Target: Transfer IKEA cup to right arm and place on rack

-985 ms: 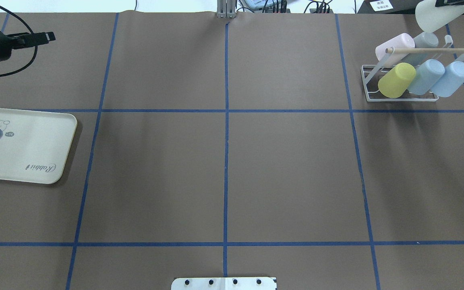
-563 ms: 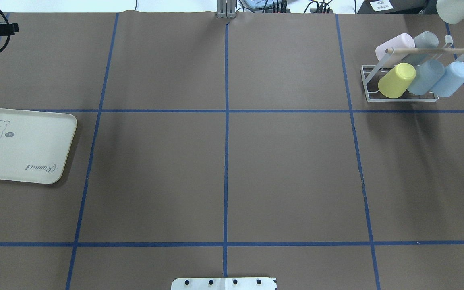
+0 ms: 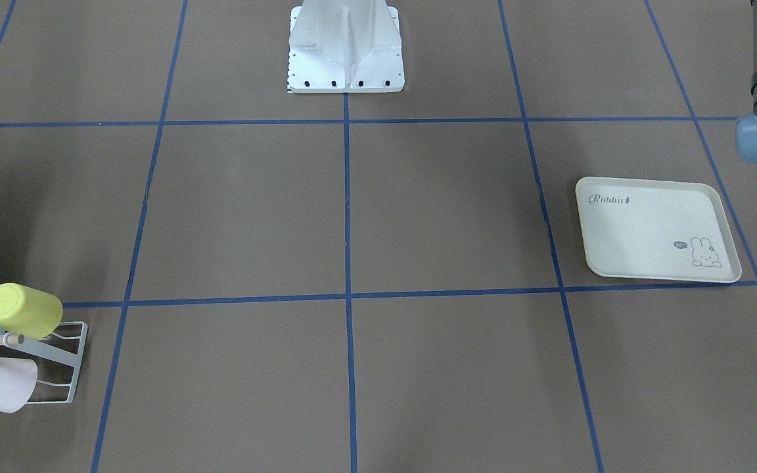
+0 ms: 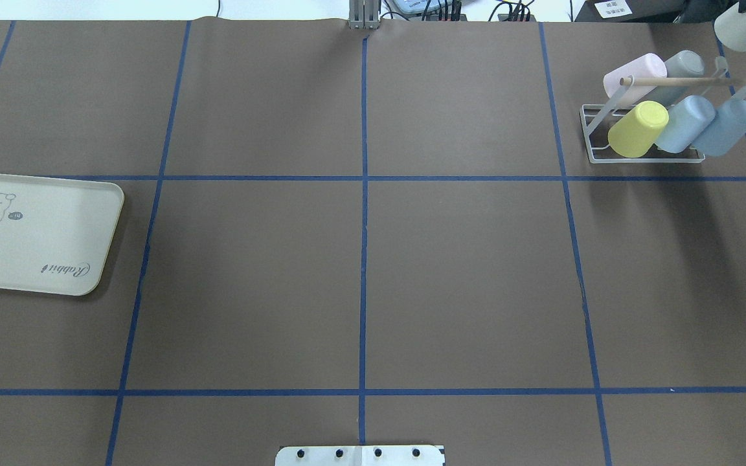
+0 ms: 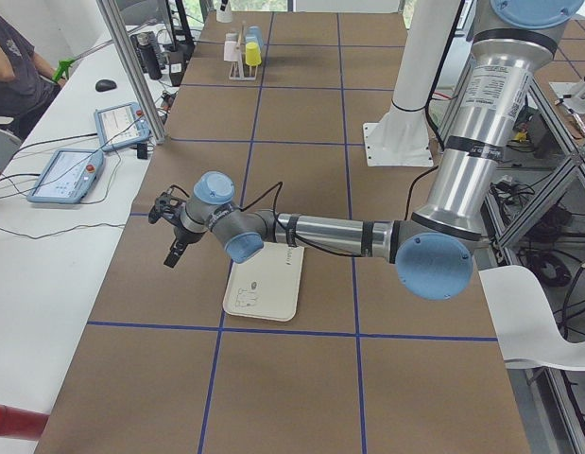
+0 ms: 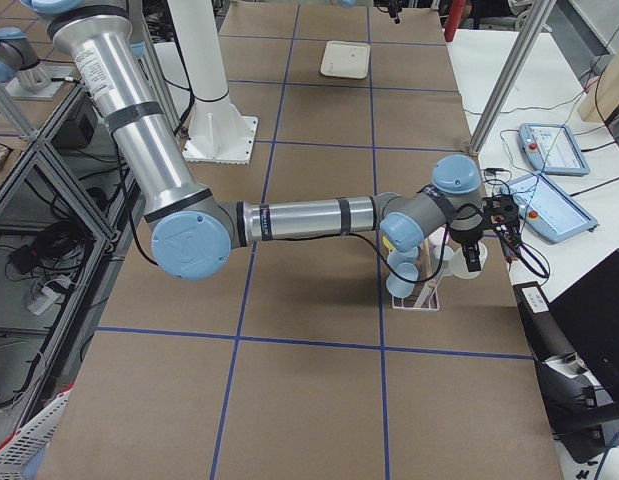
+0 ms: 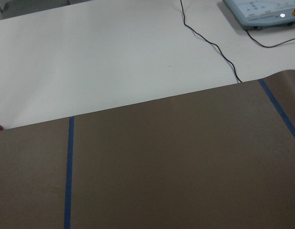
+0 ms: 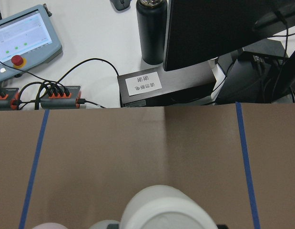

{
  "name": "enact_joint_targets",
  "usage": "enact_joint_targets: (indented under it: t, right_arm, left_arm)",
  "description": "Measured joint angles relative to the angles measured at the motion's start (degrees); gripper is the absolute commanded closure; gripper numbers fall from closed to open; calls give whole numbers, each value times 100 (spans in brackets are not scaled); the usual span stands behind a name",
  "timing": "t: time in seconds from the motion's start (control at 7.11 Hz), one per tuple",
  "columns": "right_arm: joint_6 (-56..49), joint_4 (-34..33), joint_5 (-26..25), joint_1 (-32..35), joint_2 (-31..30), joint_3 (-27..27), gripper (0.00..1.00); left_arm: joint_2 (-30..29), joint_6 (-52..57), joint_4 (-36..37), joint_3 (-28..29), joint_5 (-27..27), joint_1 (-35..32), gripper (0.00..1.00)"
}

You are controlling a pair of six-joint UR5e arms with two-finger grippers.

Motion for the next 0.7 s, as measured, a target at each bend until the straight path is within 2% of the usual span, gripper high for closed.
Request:
enact_joint_targets:
  t: [0.28,0.7]
  right_arm:
    - [-34,-43,194,-13,10,-87,73]
    - [-116,-112,197,-76,4,-160,73]
  left_arm:
    - [158,33,85,-145,-130,-28,0]
    - [185,-11,90,-202,-147,-22,0]
